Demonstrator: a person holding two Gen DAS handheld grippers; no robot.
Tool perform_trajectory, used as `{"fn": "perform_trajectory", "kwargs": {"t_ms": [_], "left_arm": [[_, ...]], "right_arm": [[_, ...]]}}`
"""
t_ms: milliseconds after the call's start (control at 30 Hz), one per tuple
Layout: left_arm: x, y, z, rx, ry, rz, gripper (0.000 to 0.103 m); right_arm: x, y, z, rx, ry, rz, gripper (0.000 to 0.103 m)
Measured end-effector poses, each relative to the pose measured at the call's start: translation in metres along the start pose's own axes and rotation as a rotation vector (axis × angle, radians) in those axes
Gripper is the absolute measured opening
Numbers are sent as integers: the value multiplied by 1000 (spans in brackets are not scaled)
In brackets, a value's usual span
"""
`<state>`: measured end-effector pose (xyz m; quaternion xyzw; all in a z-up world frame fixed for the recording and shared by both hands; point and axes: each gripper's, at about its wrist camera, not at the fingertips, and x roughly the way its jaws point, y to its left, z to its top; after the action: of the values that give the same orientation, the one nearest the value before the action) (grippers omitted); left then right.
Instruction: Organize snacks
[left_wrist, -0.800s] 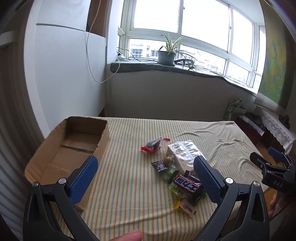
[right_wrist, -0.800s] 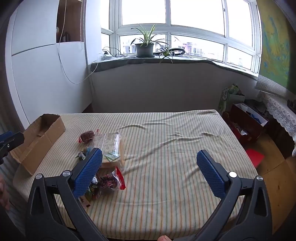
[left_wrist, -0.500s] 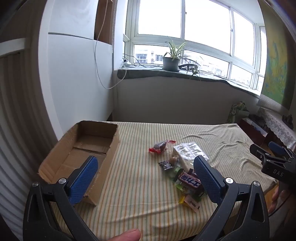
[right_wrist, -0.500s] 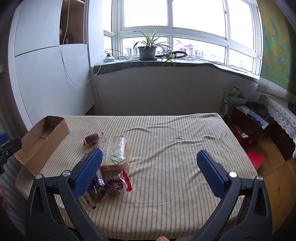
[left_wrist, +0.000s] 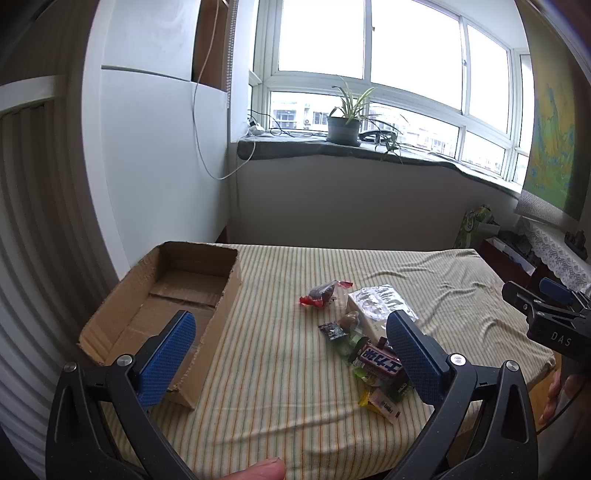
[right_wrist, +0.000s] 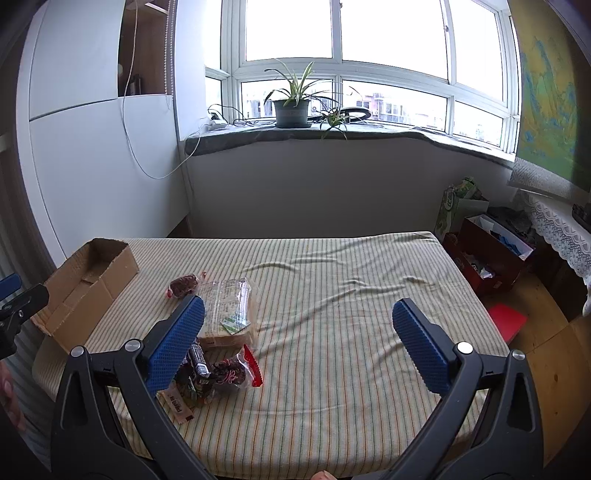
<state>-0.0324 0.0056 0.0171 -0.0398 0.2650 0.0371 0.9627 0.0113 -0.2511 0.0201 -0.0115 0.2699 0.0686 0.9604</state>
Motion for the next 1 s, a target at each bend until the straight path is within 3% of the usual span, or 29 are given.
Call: {"fn": "perform_trajectory", "kwargs": {"t_ms": [1000], "left_arm": [[5,-8,-1,17,17,-9,103]], "right_arm": [[1,-5,-3,2,1,9,103]]}}
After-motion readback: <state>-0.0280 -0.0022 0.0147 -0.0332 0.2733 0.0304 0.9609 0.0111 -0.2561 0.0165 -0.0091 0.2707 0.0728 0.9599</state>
